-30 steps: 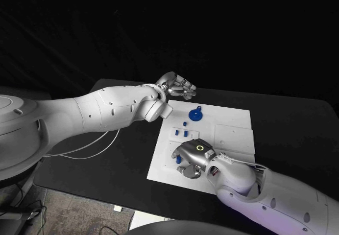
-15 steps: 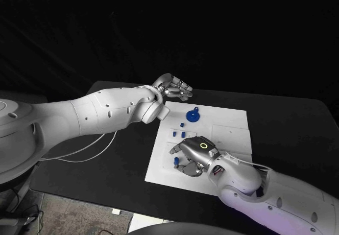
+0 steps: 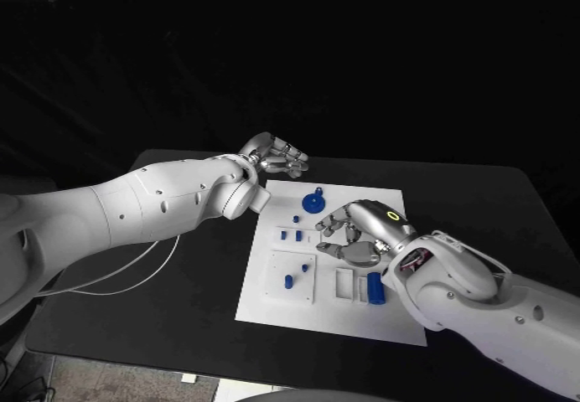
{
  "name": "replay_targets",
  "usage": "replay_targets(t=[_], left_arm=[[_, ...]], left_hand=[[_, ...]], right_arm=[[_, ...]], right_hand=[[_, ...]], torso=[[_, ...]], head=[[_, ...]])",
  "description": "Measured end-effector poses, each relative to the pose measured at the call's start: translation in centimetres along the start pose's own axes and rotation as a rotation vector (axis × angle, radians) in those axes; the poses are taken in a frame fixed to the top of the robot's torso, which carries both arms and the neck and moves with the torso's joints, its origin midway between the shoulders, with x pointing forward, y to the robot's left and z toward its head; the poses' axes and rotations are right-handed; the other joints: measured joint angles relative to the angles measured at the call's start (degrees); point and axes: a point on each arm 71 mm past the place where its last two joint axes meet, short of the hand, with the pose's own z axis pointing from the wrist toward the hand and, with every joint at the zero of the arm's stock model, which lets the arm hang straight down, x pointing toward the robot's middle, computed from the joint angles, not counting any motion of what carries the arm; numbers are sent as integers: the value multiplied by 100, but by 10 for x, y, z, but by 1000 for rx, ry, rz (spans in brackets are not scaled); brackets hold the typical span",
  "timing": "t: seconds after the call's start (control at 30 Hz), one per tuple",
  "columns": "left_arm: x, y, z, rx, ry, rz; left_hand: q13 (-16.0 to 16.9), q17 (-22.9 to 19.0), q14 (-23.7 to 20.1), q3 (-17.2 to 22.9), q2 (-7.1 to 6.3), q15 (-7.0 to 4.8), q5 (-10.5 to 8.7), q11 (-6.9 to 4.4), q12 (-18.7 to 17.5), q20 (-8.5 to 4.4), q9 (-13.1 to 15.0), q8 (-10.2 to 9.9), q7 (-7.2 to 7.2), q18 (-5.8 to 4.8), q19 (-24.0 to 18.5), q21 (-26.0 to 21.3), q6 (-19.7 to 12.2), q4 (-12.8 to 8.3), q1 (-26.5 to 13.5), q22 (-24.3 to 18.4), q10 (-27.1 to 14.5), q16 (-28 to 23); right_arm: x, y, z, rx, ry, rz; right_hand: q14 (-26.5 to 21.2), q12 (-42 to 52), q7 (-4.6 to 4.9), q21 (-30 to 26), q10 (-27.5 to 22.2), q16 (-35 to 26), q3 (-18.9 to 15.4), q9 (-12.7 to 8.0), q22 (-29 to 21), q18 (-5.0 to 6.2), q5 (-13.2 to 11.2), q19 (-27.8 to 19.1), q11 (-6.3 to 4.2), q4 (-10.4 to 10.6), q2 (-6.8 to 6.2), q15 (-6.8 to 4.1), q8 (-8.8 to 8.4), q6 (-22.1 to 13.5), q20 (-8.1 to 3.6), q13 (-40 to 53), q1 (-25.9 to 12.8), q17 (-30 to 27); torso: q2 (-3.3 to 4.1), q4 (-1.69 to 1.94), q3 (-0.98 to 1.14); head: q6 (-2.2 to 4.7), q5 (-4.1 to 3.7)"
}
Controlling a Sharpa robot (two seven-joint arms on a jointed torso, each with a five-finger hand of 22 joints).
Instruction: Assemble the parts on the task board
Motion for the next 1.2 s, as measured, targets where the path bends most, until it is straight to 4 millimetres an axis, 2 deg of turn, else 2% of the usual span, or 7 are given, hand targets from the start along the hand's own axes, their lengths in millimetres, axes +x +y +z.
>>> replay_targets(t=[0.1,0.2,0.3,0.47,0.77,0.97,1.2], left_arm=[[-2,1,-1,-2,-2,1],[-4,2,-2,-4,-4,2],[-5,3,-3,-5,-4,3],[-5,5,-5,-7,-2,3],[-5,6,-11,-6,10,-2],[-3,4,-14,4,17,-7],[-4,4,-14,12,15,-13]], left_hand=[[0,0,0,0,0,0,0,0,0,0,0,0,0,0,0,0,0,0,0,0,0,0],[0,0,0,0,0,0,0,0,0,0,0,0,0,0,0,0,0,0,0,-1,0,0],[0,0,0,0,0,0,0,0,0,0,0,0,0,0,0,0,0,0,0,-1,0,0],[0,0,0,0,0,0,0,0,0,0,0,0,0,0,0,0,0,0,0,-4,0,0],[0,0,0,-15,3,0,0,0,0,21,0,0,0,0,22,0,0,15,-39,-112,0,0],[0,14,-22,-33,-61,21,-44,-15,0,40,0,0,0,0,104,0,0,223,-125,-518,-15,0],[0,20,-22,-75,-75,21,-44,-15,0,29,0,0,0,0,157,0,0,305,-139,-820,-15,0]], right_arm=[[-19,-27,-11,89,12,37],[-31,-49,-22,175,41,75],[-35,-70,-34,270,96,125],[-36,-92,-50,421,201,202],[-26,-110,-73,681,407,328],[-17,-111,-79,768,485,336],[1,-104,-79,791,540,334]], right_hand=[[-25,71,-50,289,590,63,-438,4,182,-84,124,1,-173,75,68,-104,0,55,-148,414,-68,103],[30,1021,-117,590,550,84,-981,21,376,-195,303,0,-268,200,219,-174,0,191,-223,1395,-113,209],[-5,2998,-185,1137,-357,328,-1391,78,743,-318,565,1,-331,444,378,-226,-12,331,-285,3464,-195,557],[-27,4390,-186,1483,-581,784,-1205,248,1043,-314,443,1,-333,996,378,-222,-13,334,-285,4893,-196,1303],[-27,5212,-248,1732,-364,1126,-644,555,1294,-311,219,1,-345,819,266,-222,-13,432,-284,5859,-708,1963],[-4,5212,-208,1828,-343,1175,-572,576,1336,-310,-81,0,-324,1086,133,-200,-13,328,-284,5967,-889,2106],[-4,5301,-184,1881,-302,1201,-607,528,1336,-308,-102,0,-323,1410,-47,-200,-13,222,-283,6077,-1070,2197]], torso=[[-9,-16,5],[-16,-40,12],[-24,-61,19],[-33,-89,44],[-35,-114,62],[-37,-114,58],[-41,-107,47]], head=[[16,-84],[47,-177],[85,-251],[102,-359],[77,-534],[33,-622],[4,-663]])
